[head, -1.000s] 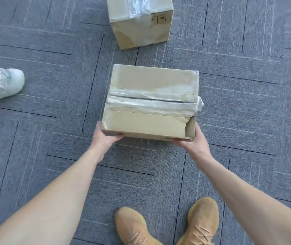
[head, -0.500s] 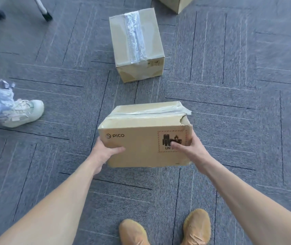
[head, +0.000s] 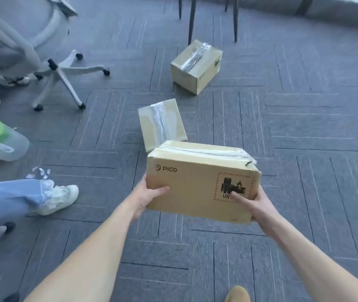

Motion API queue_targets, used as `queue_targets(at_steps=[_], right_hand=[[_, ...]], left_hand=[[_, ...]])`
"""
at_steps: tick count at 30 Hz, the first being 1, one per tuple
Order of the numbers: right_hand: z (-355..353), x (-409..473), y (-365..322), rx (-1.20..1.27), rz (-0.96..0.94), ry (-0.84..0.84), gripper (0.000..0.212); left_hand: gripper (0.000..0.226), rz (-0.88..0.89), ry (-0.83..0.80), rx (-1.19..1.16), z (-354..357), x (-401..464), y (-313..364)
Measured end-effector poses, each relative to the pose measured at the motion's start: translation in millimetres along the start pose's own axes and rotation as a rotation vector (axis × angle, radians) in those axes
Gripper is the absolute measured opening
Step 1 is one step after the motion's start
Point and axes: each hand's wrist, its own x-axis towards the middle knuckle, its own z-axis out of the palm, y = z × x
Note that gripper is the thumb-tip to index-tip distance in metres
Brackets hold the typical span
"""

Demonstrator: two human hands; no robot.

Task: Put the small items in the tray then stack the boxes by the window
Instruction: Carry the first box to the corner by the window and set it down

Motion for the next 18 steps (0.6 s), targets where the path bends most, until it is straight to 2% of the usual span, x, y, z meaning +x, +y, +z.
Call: queue_targets(at_steps=[5, 7, 11, 14, 18], right_hand=[[-56, -58, -135, 0.044, -0.125, 0.143, 0.058], [-88, -91, -188, 0.053, -0.174, 0.211, 0.062], [-163, -169, -291, 0.073, -0.249, 0.327, 0.075], [-228, -229, -354, 0.089, -0.291, 0.416, 0.082], [-327, -287, -423, 0.124, -0.369, 0.563, 0.08]], left_hand=[[0.105, 0.176, -0.066, 0.091, 61, -50, 148], [0.104, 0.256, -0.114, 0.138, 95, -76, 205], [0.087, 0.41, -0.239, 0.236, 176, -141, 314], [0.103, 0.492, -0.294, 0.277, 249, -195, 386], [0.104, 0.601, -0.378, 0.316, 358, -233, 466]])
